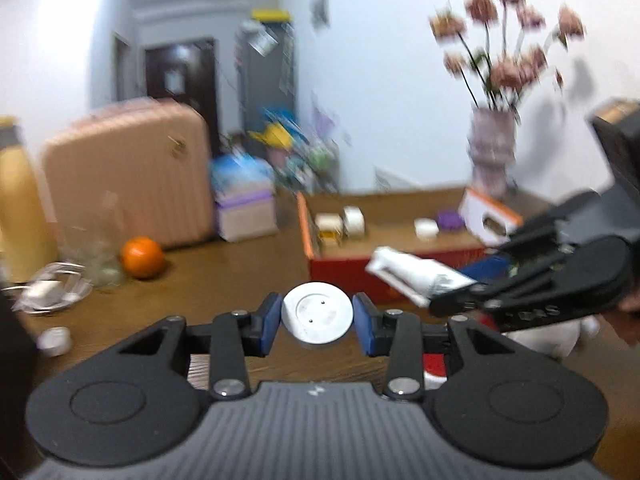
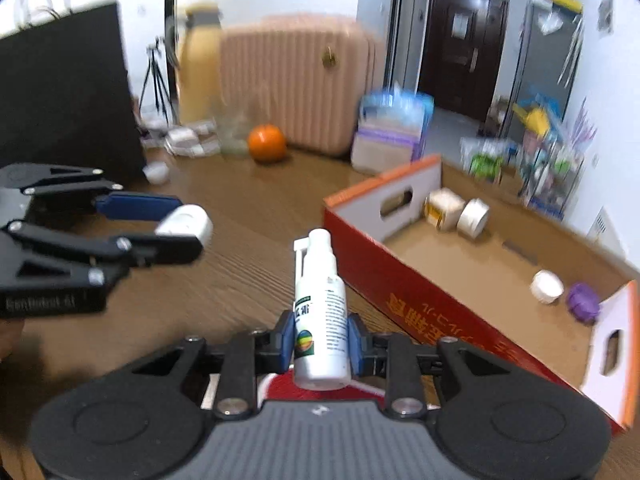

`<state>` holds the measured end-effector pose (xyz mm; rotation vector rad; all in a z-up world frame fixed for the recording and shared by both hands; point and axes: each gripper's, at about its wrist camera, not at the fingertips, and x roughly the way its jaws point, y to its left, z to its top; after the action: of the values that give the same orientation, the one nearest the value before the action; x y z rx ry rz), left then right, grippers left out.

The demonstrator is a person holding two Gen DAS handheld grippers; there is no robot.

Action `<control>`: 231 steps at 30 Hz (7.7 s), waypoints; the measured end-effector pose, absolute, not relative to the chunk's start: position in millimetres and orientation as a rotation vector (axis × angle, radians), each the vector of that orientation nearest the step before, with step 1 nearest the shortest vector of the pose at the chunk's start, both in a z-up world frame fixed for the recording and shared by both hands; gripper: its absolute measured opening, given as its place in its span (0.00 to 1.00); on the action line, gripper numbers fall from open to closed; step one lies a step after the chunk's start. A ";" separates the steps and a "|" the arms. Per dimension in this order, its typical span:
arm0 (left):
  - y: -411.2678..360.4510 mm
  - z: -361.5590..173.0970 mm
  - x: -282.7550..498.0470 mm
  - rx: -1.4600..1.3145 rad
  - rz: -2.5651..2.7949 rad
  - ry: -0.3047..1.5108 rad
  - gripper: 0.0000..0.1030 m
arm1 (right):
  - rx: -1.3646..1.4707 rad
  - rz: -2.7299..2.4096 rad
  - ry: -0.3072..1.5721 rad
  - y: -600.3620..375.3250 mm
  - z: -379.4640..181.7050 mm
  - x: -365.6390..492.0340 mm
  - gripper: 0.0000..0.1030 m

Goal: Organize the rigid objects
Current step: 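Grasp the white round cap with the left gripper while the right grasps the white spray bottle, then carry the white cap and spray bottle into the box and open both grippers, then withdraw both tools from the box back over the table, then grasp the white tissue pack with the left gripper while the right also grips it, then carry the tissue pack into the box and release it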

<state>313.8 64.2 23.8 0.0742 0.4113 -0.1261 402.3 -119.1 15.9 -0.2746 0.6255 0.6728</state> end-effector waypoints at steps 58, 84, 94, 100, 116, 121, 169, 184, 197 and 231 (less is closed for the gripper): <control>-9.0 52.5 582.1 0.085 -0.016 0.622 0.39 | 0.058 0.149 0.753 -264.1 19.4 566.0 0.26; -5.8 97.7 504.3 0.047 0.004 0.666 0.96 | 0.025 0.115 0.699 -249.9 70.4 513.5 0.76; 3.4 110.0 345.3 -0.024 -0.006 0.253 1.00 | 0.093 0.136 0.259 -257.2 82.2 361.6 0.83; 2.3 99.1 276.6 -0.031 -0.008 0.152 1.00 | 0.054 0.128 0.146 -250.8 66.2 298.7 0.89; 24.1 34.3 104.9 -0.018 0.077 0.137 1.00 | 0.097 0.174 0.211 -241.9 10.2 142.5 0.99; 33.8 16.4 84.5 -0.048 0.086 0.236 1.00 | 0.086 0.155 0.256 -241.1 -8.7 100.3 0.99; -86.4 -38.9 368.6 -0.093 -0.547 0.715 0.26 | 0.465 0.241 0.578 -288.8 -72.2 333.1 0.31; -44.0 -38.4 268.9 -0.258 -0.459 0.727 0.27 | 0.394 0.349 0.619 -275.1 -61.1 259.2 0.26; -50.3 -30.6 266.2 -0.247 -0.454 0.629 0.25 | 0.484 0.400 0.583 -283.5 -54.9 264.1 0.23; -29.8 -5.8 697.7 -0.255 -0.362 0.840 0.24 | 0.426 0.265 0.812 -235.8 -21.3 695.0 0.23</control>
<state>697.7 -29.8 -5.8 -0.2550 0.8397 -0.3616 695.0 -235.8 -21.3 0.4258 0.8117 0.2655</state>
